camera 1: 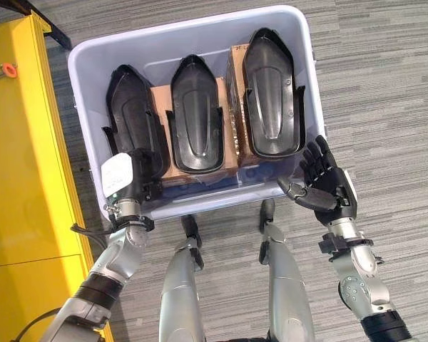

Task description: Move parts from the plastic box to the shelf.

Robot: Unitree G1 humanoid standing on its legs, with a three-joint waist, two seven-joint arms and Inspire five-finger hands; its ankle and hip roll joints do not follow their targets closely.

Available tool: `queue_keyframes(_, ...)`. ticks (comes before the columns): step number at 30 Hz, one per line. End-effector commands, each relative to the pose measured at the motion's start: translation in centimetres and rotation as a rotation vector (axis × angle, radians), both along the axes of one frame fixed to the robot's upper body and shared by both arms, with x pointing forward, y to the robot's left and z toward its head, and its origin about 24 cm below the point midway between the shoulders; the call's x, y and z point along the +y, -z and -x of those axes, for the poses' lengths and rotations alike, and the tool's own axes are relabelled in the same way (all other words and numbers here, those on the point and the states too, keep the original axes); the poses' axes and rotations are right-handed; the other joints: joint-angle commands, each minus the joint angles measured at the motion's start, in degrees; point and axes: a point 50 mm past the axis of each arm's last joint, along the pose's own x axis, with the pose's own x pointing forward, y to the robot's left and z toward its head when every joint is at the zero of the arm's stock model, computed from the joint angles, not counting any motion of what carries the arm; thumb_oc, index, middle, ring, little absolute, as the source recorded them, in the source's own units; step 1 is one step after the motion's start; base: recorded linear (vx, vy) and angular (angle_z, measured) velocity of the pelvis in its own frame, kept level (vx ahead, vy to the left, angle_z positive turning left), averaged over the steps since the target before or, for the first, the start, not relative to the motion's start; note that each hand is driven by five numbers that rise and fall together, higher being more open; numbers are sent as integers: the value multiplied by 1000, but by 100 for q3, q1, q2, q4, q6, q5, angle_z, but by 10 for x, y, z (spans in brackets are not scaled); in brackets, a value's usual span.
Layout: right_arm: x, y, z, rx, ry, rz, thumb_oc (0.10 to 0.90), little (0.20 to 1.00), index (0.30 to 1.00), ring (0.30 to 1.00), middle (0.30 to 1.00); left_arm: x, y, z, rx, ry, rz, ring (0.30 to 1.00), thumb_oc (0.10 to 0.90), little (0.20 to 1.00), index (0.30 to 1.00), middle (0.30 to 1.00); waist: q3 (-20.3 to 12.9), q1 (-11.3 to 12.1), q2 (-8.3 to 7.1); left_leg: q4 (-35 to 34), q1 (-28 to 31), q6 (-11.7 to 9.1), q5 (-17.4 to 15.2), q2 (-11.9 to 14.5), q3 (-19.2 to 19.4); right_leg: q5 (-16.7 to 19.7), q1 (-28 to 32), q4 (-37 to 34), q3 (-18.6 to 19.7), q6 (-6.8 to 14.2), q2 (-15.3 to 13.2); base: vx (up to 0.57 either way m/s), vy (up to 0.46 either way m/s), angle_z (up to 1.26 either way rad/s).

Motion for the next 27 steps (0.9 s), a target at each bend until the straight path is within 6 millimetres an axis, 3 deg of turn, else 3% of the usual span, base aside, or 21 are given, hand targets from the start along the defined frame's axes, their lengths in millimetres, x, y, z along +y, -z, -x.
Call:
queue_keyframes(1, -6, -41, 9, -223, -4, -9, 900, 1000, 1000, 1000, 1000, -27, 57, 17, 275, 147, 267, 300, 400, 300, 300, 300, -29, -211, -64, -120, 3, 225, -98, -510, 334, -871, 183, 465, -465, -131, 509, 68, 3, 2)
queue_keyframes(2, -5, -39, 10, -214, -4, -9, 900, 1000, 1000, 1000, 1000, -27, 59, 18, 283, 147, 272, 300, 400, 300, 300, 300, -29, -205, -57, -92, 115, 176, -239, -514, 273, -999, 292, 504, -433, -81, 520, -70, -20, 1)
queue_keyframes(3, -5, -41, 9, -223, -5, -10, 900, 1000, 1000, 1000, 1000, -28, 57, 17, 268, 152, 285, 300, 400, 300, 300, 300, -29, -209, -63, -132, 14, 223, -89, -508, 334, -873, 188, 468, -465, -134, 516, 0, 0, 0)
queue_keyframes(9, -2, -39, 9, -214, -3, -14, 900, 1000, 1000, 1000, 1000, -31, 58, 20, 246, 175, 344, 300, 400, 300, 300, 300, -29, -183, -38, -373, 311, 197, 17, -510, 302, -889, 440, 381, -471, -159, 538, -13, -4, 0)
queue_keyframes(15, -4, -21, 8, -128, -47, -19, 900, 1000, 1000, 1000, 1000, -13, 58, 34, 171, 150, 299, 300, 400, 300, 300, 300, -29, -138, 84, -1307, 1757, 104, 243, -546, 194, -918, 1767, -184, -463, -187, 622, 0, 0, 0)
queue_keyframes(19, -2, -4, 10, -56, -76, -11, 900, 1000, 1000, 1000, 1000, -1, 50, 43, 68, 113, 204, 300, 400, 300, 300, 300, -343, -127, 151, -1840, 2413, 52, 344, -557, 210, -846, 2430, -647, -517, -169, 594, 24, 31, -1)
queue_keyframes(22, -4, 9, 15, -15, -56, -14, 900, 1000, 1000, 1000, 1000, 11, 33, 51, -27, 104, 48, 300, 400, 300, 300, 300, -881, -94, 209, -2308, 2924, -2, 486, -559, 179, -697, 2994, -1083, -576, -110, 514, 81, 27, 1)
queue_keyframes(27, -11, 14, 20, 9, -13, -7, 900, 1000, 1000, 1000, 1000, 15, 18, 57, -89, 133, 51, 300, 400, 300, 300, 300, -1363, -20, 251, -2657, 3276, -41, 618, -549, 104, -498, 3406, -1458, -629, -31, 440, 85, -1, 5)
